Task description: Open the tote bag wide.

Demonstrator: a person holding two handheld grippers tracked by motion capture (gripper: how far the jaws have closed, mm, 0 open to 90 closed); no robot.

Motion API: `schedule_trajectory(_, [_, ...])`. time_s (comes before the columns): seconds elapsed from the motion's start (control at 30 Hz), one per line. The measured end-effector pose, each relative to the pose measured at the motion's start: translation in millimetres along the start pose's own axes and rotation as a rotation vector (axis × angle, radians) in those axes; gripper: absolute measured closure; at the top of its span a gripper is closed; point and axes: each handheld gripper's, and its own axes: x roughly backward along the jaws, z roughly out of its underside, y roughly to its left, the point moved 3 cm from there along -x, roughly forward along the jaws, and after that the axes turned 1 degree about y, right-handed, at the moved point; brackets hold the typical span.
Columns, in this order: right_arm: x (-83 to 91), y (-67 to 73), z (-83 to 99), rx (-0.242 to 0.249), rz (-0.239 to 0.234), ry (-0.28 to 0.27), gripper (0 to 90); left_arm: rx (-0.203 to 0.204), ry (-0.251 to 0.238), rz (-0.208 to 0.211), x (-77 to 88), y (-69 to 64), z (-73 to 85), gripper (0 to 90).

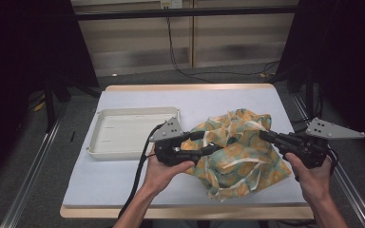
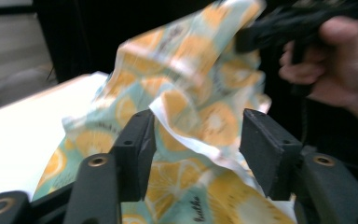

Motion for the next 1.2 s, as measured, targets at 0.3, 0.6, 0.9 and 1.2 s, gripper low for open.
schedule_trajectory(0.3, [23.9, -15.4, 5.8, -0.007, 0.082, -0.003, 90.0, 0.015, -0.007, -0.063, 31.6, 15.8, 11.2, 88.9])
schedule_trajectory(0.6, [65.1, -39.6, 12.6, -0.048, 0.195, -0.031, 90.0, 0.079, -0.045, -0.129, 77.2, 32.6, 30.4, 89.4])
schedule_trajectory(0.9, [60.6, -45.2, 42.7, -0.070, 0.180, 0.032, 89.3, 0.118, -0.009, -0.104, 68.5, 35.2, 59.7, 86.3])
schedule_trajectory(1.2, [52.0, -31.2, 27.3, -0.015, 0.142, 0.031, 64.0, 0.107, -0.032, -0.161, 77.6, 28.9, 50.2, 55.5])
